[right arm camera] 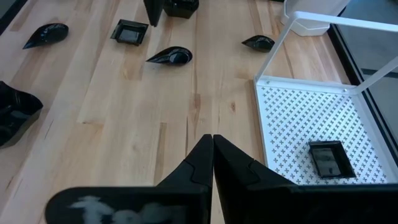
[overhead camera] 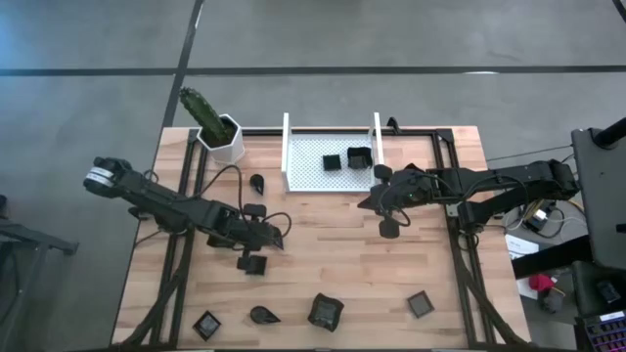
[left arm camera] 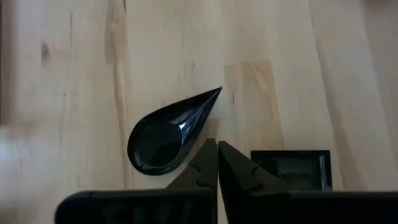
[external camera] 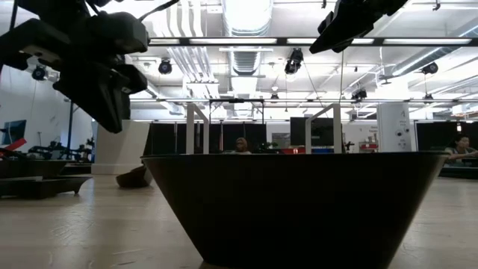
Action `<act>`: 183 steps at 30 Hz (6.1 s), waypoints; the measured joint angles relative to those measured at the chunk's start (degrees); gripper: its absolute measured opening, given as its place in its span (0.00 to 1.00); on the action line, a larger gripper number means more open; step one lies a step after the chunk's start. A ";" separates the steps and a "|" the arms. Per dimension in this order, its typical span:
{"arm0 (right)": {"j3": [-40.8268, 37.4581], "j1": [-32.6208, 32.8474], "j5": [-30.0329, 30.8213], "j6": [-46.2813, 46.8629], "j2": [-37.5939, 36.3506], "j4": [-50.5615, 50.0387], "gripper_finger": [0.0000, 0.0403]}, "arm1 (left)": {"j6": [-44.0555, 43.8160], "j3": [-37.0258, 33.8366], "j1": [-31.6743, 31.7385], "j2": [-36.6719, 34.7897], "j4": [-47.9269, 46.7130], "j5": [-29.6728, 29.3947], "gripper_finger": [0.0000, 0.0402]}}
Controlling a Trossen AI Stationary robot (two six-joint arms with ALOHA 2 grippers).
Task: Pick & Place Mini shaped plates
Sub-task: Put the black drop-shaped plate on the shelf
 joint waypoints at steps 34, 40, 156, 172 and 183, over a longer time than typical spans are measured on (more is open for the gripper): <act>0.00 -0.02 0.03 1.31 0.00 0.07 0.02 | 13.68 -2.41 0.17 12.76 8.76 -5.32 0.19; 0.00 -0.02 0.04 1.14 0.00 0.07 0.02 | 14.94 -2.36 0.17 12.76 8.55 -6.66 0.02; 0.00 -0.04 0.00 -4.55 0.02 0.96 0.02 | 41.48 48.76 41.64 47.17 -12.89 -3.25 0.00; 0.00 -0.04 0.02 -4.55 0.02 0.94 0.02 | 41.26 48.76 41.66 47.17 -12.81 -3.23 0.00; 0.00 -0.04 0.02 -4.52 0.02 0.94 0.02 | 41.26 48.74 41.66 47.17 -12.83 -3.28 0.01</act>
